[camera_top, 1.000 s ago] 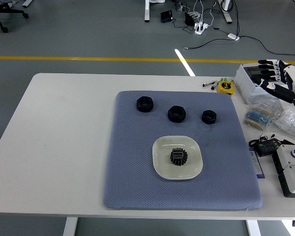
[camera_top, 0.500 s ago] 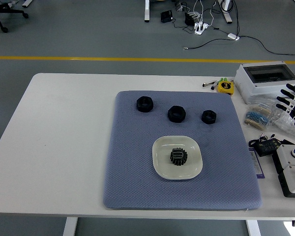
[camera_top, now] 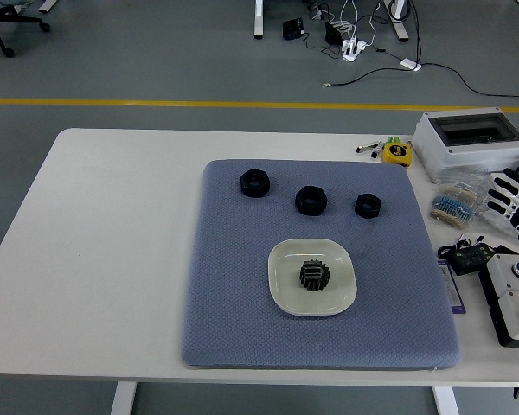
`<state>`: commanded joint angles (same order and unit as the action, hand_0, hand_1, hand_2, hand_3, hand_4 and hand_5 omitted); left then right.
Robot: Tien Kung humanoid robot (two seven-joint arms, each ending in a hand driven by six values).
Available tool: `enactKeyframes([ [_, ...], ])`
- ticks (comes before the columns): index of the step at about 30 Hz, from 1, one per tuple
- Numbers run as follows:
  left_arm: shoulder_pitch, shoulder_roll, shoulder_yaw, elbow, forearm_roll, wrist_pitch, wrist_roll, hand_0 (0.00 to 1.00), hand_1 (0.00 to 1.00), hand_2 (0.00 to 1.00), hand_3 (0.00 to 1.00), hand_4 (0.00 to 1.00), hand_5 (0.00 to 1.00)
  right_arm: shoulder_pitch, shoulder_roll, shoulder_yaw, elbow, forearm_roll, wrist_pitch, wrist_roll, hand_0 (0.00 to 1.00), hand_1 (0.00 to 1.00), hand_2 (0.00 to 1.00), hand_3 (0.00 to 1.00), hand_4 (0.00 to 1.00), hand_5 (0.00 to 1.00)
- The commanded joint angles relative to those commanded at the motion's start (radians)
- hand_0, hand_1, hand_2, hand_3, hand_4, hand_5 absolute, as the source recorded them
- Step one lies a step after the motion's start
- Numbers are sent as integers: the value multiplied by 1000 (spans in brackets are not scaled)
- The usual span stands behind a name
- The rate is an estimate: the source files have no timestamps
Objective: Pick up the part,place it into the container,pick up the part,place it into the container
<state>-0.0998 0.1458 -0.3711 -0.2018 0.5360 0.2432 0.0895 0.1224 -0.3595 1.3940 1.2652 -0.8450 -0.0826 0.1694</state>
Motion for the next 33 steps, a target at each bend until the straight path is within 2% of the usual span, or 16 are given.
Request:
enactKeyframes([
  [25, -18, -2, 23, -2, -31, 2, -13, 708, 623, 718, 619, 716, 681, 9, 7, 11, -1, 43, 3, 1, 791, 782, 818, 833, 998, 885],
  [33, -20, -4, 6, -2, 0, -2, -3, 708, 624, 719, 620, 716, 681, 7, 12, 8, 5, 58, 7, 2, 782, 775, 808, 824, 998, 885],
])
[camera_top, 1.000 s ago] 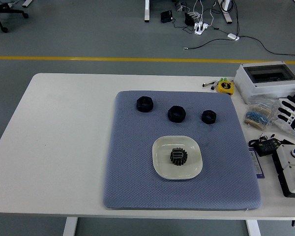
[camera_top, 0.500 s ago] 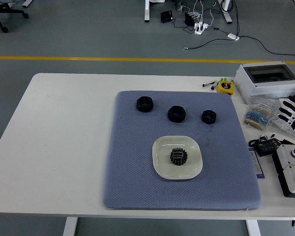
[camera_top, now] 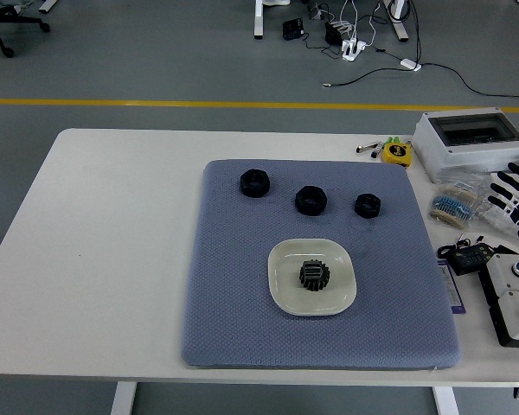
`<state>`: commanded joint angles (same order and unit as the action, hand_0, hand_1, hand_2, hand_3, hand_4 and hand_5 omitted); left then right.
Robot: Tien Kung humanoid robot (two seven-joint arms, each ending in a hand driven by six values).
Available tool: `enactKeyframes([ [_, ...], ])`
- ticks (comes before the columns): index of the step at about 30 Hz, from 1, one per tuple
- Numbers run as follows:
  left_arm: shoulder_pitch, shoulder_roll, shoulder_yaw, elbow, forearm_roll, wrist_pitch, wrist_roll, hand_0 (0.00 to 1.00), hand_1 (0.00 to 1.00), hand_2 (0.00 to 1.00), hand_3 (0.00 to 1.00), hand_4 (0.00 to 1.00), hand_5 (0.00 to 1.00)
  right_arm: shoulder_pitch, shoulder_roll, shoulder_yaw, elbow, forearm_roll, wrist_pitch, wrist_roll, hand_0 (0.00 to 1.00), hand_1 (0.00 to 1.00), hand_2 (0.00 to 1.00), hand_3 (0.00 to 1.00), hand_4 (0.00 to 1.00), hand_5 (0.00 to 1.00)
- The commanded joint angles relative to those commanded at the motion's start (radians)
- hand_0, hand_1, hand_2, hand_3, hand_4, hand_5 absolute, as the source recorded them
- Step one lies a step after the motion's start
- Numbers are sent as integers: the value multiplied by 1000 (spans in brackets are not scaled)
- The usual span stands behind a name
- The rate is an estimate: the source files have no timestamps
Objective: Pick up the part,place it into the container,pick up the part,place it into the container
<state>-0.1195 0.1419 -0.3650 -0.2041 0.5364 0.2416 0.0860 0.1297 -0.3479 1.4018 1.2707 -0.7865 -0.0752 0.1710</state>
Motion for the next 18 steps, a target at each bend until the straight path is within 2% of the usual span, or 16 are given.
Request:
enactKeyframes([
  [18, 12, -1, -23, 0, 39, -6, 14, 708, 627, 718, 619, 715, 680, -9, 8, -18, -1, 7, 6, -2, 761, 755, 788, 809, 998, 881],
])
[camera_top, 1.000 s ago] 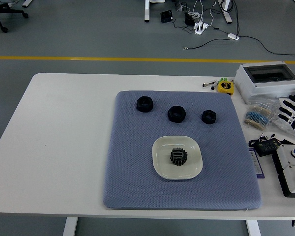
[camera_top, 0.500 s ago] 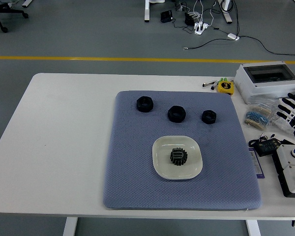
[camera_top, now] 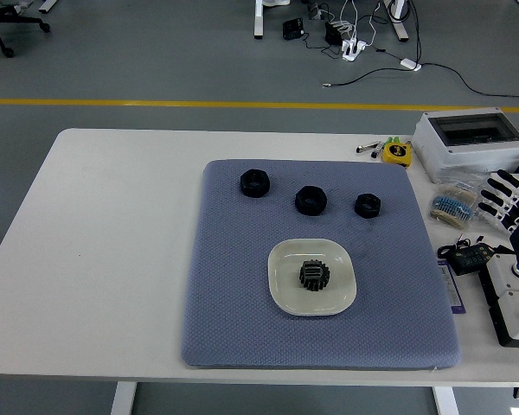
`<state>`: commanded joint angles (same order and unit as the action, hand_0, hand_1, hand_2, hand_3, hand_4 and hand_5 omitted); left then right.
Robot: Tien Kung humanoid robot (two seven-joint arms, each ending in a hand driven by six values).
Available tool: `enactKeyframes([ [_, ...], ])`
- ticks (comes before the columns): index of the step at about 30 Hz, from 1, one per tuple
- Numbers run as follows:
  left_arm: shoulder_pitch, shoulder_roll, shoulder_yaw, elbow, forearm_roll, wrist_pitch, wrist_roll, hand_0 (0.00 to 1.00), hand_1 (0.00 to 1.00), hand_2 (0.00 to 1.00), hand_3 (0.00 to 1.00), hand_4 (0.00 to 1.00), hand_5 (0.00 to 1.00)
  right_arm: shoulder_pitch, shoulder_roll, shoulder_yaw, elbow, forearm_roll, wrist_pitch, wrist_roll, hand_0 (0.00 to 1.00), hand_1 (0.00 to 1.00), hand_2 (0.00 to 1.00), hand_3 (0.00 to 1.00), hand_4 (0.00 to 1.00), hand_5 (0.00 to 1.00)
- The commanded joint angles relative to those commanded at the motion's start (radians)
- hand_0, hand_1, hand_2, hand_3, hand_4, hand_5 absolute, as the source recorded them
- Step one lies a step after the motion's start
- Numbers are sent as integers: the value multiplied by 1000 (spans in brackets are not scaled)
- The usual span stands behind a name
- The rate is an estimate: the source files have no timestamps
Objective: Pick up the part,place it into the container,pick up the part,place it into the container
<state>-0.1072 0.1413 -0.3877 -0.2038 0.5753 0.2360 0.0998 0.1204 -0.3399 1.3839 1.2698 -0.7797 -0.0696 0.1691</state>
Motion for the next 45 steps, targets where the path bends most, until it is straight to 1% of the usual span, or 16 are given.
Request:
enactKeyframes([
  [3, 1, 0, -2, 0, 5, -1, 1, 710, 628, 718, 619, 716, 680, -2, 0, 2, 0, 1, 0, 0, 751, 752, 785, 808, 998, 879],
  [13, -7, 1, 22, 0, -30, 1, -9, 709, 629, 718, 620, 717, 682, 1, -3, 13, -1, 2, -3, 1, 749, 746, 786, 808, 998, 878],
  [19, -9, 0, 25, 0, -36, 2, -10, 711, 629, 715, 620, 717, 682, 2, -1, 14, -1, 3, -4, 0, 737, 742, 783, 808, 998, 878],
  [20, -10, 0, 25, 0, -35, 2, -9, 709, 630, 716, 620, 717, 682, 3, -1, 15, -1, 3, -4, 0, 719, 724, 779, 807, 998, 876],
  [24, -12, -1, 25, 0, -34, 1, -10, 709, 630, 716, 620, 717, 682, 1, -5, 24, 2, 12, -5, 0, 719, 724, 779, 807, 998, 876],
  [25, -12, -1, 27, -1, -35, 1, -10, 709, 631, 716, 620, 717, 682, -1, -7, 26, 2, 18, -6, 0, 689, 672, 748, 807, 998, 875],
  [31, -16, -2, 33, -1, -46, 3, -14, 709, 631, 716, 620, 717, 682, -1, -8, 31, 2, 36, -8, 3, 689, 672, 748, 807, 998, 875],
  [32, -18, -2, 33, -2, -43, 3, -13, 709, 630, 716, 620, 717, 682, 2, -7, 30, 1, 36, -7, 4, 652, 631, 716, 804, 998, 873],
  [37, -24, -4, 40, -3, -52, 4, -17, 709, 630, 716, 620, 717, 682, 7, -6, 27, 1, 37, -4, 3, 652, 631, 716, 804, 998, 873],
  [38, -25, -4, 42, -3, -55, 4, -18, 709, 630, 716, 620, 717, 681, 7, -7, 27, 1, 37, -4, 3, 632, 610, 696, 806, 998, 871],
  [45, -30, -4, 51, -4, -66, 6, -22, 709, 630, 717, 620, 716, 680, 7, -8, 31, 2, 38, 0, 4, 625, 598, 691, 807, 998, 871],
])
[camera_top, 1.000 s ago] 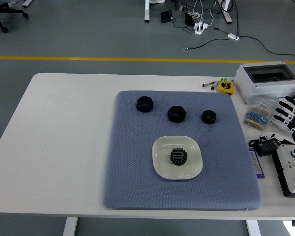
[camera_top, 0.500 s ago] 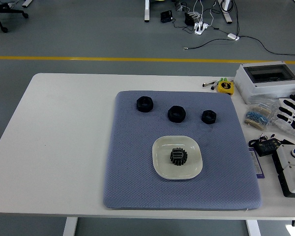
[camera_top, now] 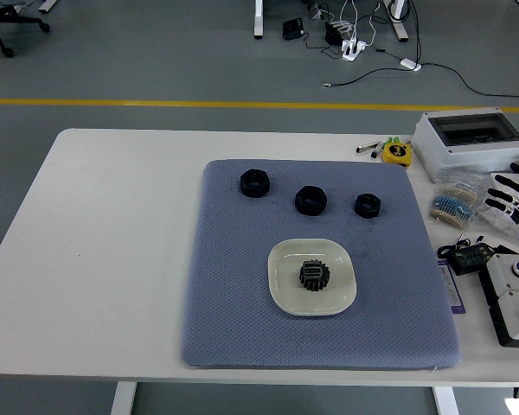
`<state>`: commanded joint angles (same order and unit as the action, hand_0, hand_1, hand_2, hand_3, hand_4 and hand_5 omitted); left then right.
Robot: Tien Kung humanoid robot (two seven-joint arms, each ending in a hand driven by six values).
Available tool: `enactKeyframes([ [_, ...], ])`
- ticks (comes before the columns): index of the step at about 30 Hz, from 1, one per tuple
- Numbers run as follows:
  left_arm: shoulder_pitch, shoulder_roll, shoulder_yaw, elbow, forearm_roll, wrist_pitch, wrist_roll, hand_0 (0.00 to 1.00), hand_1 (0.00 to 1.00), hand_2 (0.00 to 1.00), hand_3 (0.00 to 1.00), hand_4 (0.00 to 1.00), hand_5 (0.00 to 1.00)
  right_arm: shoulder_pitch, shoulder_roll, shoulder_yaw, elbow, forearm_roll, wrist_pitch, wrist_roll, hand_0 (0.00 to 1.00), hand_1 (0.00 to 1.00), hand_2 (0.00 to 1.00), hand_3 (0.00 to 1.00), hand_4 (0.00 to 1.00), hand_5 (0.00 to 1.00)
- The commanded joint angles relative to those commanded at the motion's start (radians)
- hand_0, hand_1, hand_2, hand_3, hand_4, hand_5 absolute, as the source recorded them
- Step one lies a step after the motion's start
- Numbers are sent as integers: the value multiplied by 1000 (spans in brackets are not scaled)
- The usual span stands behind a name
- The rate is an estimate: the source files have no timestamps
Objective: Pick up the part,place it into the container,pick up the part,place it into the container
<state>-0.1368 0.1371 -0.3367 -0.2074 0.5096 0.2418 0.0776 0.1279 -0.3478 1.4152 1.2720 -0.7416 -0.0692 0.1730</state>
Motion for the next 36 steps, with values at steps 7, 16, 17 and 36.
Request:
enactKeyframes([
  [7, -2, 0, -3, 0, 8, -2, 2, 711, 630, 717, 620, 716, 680, -2, -2, 6, 1, 5, 4, 0, 623, 594, 690, 807, 998, 870],
  [16, 5, -1, -22, 1, 34, -6, 12, 709, 630, 717, 619, 716, 680, -6, 6, 4, -4, 4, 14, -8, 623, 594, 696, 810, 998, 869],
  [17, 5, -1, -23, 1, 35, -6, 12, 709, 630, 717, 619, 716, 680, -5, 6, 3, -4, 4, 16, -8, 623, 599, 708, 804, 998, 868],
  [36, 21, 2, -35, 0, 54, -7, 20, 710, 630, 717, 618, 716, 679, -6, 11, -18, -3, 10, 31, -13, 639, 654, 751, 800, 998, 869],
])
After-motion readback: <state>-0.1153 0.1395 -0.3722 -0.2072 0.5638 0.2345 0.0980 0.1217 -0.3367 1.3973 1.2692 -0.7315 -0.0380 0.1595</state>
